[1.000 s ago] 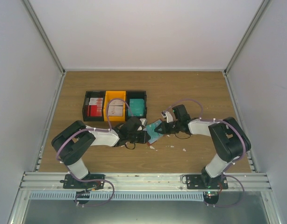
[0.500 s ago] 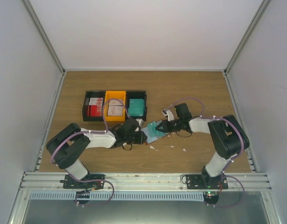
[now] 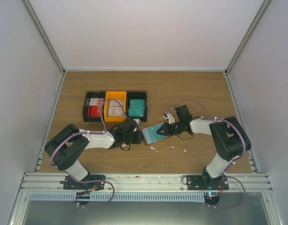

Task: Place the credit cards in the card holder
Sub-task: Insert the credit card into the card holder.

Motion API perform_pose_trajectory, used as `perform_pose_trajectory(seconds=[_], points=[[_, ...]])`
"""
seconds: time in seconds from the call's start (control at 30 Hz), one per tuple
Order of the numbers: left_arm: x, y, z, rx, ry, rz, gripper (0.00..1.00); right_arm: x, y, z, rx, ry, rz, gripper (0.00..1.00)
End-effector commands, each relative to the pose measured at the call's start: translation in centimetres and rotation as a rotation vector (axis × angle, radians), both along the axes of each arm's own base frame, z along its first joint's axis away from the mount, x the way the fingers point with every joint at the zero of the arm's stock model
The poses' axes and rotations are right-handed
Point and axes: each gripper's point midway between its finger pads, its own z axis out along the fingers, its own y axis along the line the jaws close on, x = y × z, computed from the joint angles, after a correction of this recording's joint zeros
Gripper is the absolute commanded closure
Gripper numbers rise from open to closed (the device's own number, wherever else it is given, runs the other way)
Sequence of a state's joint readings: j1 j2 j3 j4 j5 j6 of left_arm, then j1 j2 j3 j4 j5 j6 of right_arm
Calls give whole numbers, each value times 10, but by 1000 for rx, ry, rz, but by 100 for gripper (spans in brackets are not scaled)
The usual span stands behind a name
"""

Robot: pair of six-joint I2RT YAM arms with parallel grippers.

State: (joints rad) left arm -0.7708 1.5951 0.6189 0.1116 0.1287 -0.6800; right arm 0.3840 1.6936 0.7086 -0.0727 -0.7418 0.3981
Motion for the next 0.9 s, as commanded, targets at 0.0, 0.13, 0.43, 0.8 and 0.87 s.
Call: perform_pose_trajectory(seconds=[0.0, 0.13, 0.43, 0.8, 0.87], points=[[5, 12, -15, 66, 8, 31, 84, -27, -10, -17, -81, 89, 7, 99], [3, 7, -17, 47, 12, 7, 85, -32, -2, -19, -76, 98, 28, 99], [-8, 9, -25, 27, 43, -9, 92, -24, 11, -22, -54, 107, -58, 100], [-17, 4, -30, -15, 79, -20, 98, -36, 14, -25, -56, 145, -170, 99], [-18, 3, -29, -24, 82, -23, 98, -40, 15, -25, -69, 145, -176, 100]])
